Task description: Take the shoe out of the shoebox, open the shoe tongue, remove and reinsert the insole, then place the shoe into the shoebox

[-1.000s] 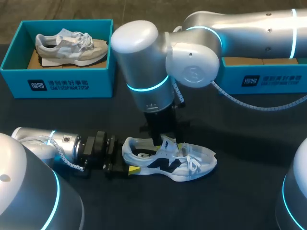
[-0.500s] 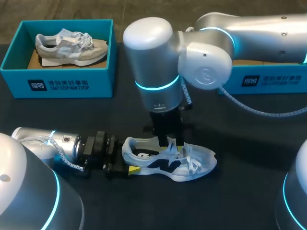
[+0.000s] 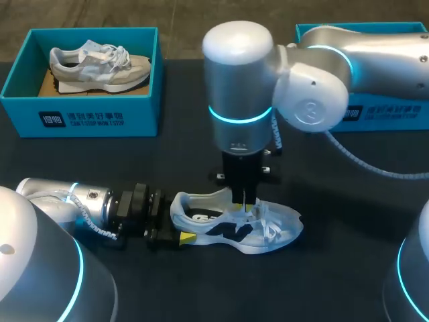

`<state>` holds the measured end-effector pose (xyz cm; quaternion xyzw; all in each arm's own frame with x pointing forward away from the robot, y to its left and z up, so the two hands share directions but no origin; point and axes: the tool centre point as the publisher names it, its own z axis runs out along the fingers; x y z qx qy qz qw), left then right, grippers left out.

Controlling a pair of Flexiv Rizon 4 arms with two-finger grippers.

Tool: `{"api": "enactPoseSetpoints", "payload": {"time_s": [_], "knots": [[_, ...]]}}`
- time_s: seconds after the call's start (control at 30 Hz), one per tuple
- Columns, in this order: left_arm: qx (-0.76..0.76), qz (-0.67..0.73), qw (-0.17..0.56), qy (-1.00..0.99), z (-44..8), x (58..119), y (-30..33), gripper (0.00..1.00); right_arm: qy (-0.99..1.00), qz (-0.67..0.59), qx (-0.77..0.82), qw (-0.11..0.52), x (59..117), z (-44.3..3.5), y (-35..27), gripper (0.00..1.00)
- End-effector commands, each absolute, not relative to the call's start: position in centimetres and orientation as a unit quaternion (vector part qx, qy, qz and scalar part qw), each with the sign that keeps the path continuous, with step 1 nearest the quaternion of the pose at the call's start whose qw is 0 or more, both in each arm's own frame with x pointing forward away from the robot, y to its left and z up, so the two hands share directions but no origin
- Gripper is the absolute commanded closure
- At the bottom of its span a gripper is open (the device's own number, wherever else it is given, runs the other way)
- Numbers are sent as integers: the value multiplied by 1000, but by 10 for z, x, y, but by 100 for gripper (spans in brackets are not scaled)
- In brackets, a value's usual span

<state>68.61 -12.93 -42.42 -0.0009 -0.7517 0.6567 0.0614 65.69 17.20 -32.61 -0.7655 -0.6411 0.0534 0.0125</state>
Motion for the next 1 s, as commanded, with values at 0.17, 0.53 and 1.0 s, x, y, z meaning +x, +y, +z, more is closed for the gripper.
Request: {"api": "enactPoseSetpoints", "payload": {"time_s": [0.17, 0.53, 1.0], "knots": [[0, 657, 60, -752, -427, 685, -127, 100, -517, 20, -856, 22, 643, -316, 150, 100], [0, 657, 60, -752, -427, 685, -127, 100, -460, -30, -885, 64, 637, -321, 130, 100], [0, 657, 60, -752, -427, 685, -127, 100, -500, -93, -851, 132, 640, -332, 103, 100]]}}
